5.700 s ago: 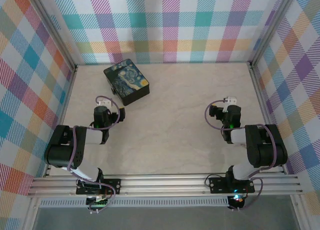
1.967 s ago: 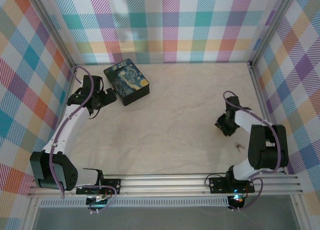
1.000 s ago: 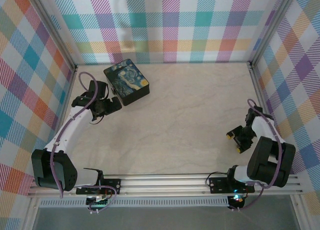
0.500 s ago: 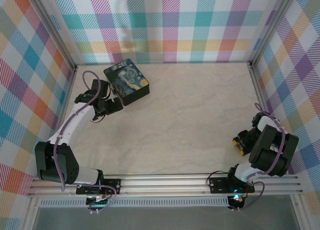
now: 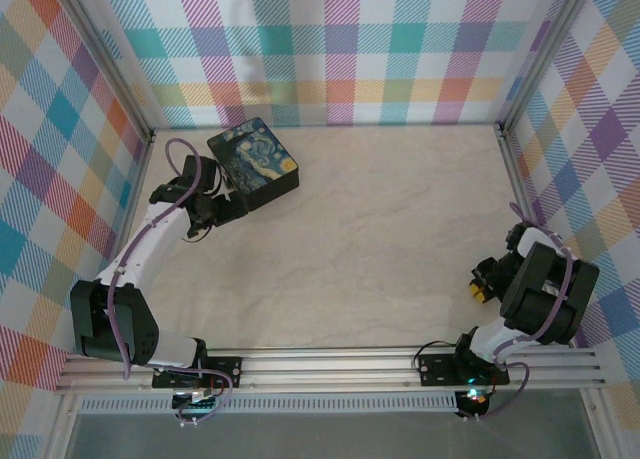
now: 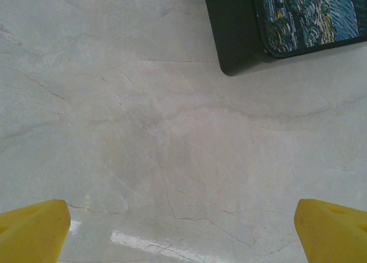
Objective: Unlock a padlock with a key
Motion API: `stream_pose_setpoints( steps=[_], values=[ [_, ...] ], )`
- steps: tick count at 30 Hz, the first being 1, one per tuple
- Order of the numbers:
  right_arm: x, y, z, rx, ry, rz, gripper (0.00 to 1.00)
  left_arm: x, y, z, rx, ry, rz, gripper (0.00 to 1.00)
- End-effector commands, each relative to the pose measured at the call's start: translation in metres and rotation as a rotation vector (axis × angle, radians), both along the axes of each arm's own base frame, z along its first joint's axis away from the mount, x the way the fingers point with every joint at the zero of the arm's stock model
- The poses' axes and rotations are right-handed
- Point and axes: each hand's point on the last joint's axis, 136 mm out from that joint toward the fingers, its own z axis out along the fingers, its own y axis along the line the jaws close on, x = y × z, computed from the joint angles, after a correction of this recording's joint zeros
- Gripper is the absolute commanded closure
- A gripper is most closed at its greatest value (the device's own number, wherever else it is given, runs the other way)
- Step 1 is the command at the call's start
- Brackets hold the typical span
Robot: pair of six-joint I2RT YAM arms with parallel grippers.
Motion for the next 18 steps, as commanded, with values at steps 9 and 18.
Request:
stream_pose_setpoints(
  steps=[9, 18],
  values=[
    [0.110, 0.045, 0.040, 0.116, -0.386, 0.169, 0.92, 0.015, -0.019, 0.007, -0.014, -0.028, -0.037, 0.00],
    [0.141, 0.069, 0.074, 0.153, -0.450, 0.260, 0.94, 0.022, -0.024, 0.001, -0.015, -0.018, -0.048, 0.00]
  ],
)
